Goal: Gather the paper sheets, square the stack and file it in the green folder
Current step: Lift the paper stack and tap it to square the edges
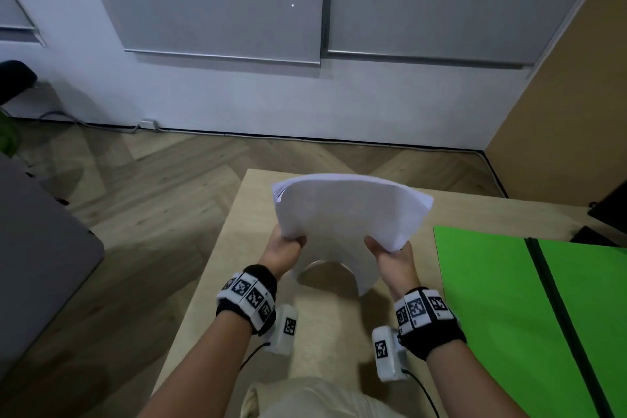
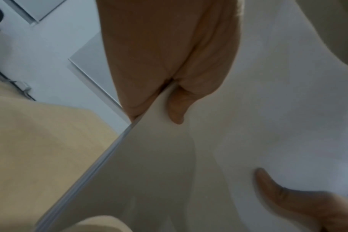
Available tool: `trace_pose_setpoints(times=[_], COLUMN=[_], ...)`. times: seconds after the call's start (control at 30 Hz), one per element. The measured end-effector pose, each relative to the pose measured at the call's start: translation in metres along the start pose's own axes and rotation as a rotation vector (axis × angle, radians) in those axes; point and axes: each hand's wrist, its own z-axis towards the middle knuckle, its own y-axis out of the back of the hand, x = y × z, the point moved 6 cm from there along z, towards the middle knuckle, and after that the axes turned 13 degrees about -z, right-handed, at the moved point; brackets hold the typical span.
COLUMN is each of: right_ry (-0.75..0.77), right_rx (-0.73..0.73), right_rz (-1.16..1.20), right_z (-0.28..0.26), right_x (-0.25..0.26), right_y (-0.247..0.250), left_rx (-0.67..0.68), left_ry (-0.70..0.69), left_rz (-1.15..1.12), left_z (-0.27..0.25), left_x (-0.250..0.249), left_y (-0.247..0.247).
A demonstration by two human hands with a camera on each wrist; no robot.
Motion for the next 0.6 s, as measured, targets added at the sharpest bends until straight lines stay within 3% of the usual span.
trace_pose_setpoints(times=[0.23, 0.37, 0.5, 0.6], right_ry=[-0.059, -0.103, -0.022, 0.094], right_rx=[0.024, -0.016, -0.011, 0.054], right_rz=[-0.131, -0.035, 0.067, 0.017], right_z=[-0.011, -0.012, -0.022, -0.029], right_x=[-0.030, -0.024, -0.004, 0.010], right_y=[-0.011, -0.006, -0.004, 0.000], left_rx=[0.002, 0.078, 0.008, 0.086], left_ry=[0.110, 0.107, 0.103, 0.013], left_rz=[0.131, 0.119, -0.037, -0.218], left_z=[-0.003, -0.004, -0.011, -0.016], left_x=[0.034, 0.036, 0.022, -0.014], left_y=[-0.002, -0.002, 0.005, 0.009])
